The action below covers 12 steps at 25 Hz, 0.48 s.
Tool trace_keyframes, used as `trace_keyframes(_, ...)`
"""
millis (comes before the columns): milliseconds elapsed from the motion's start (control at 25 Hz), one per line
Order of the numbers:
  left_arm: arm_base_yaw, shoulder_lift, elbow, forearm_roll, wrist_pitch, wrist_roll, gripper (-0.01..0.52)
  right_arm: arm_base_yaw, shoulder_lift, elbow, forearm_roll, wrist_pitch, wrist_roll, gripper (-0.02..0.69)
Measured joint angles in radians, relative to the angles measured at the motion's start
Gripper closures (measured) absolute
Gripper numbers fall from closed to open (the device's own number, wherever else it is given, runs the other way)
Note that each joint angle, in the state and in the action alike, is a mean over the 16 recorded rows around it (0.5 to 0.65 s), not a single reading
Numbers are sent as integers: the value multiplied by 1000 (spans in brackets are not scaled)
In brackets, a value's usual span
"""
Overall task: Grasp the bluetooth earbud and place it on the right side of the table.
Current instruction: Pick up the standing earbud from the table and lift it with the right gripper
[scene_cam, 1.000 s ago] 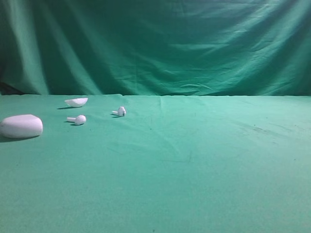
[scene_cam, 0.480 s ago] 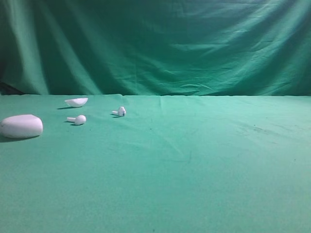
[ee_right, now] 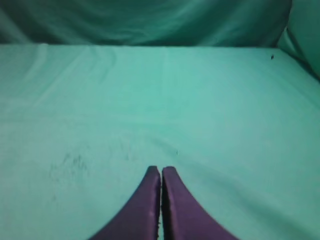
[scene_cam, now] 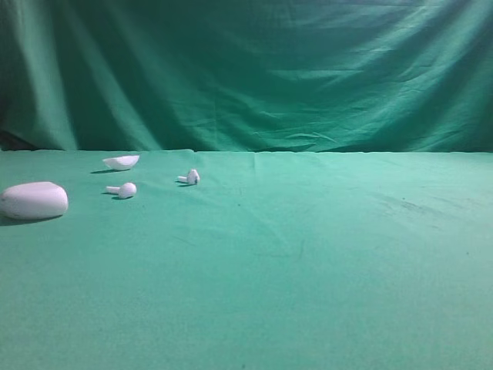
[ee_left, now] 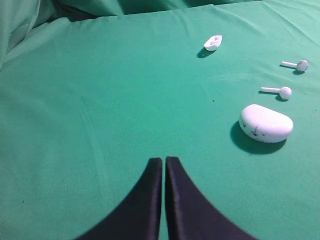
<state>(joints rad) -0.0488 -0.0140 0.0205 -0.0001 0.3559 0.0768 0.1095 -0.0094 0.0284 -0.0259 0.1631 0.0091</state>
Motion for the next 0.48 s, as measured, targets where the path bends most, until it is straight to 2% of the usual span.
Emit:
trace_keyframes(280, 0, 0, 0, 0, 0, 0, 514, 0, 21, -38, 32, -259, 18, 665)
trace_keyframes(480, 0, 0, 0, 0, 0, 0, 514, 0, 119, -145, 84, -256, 45, 665)
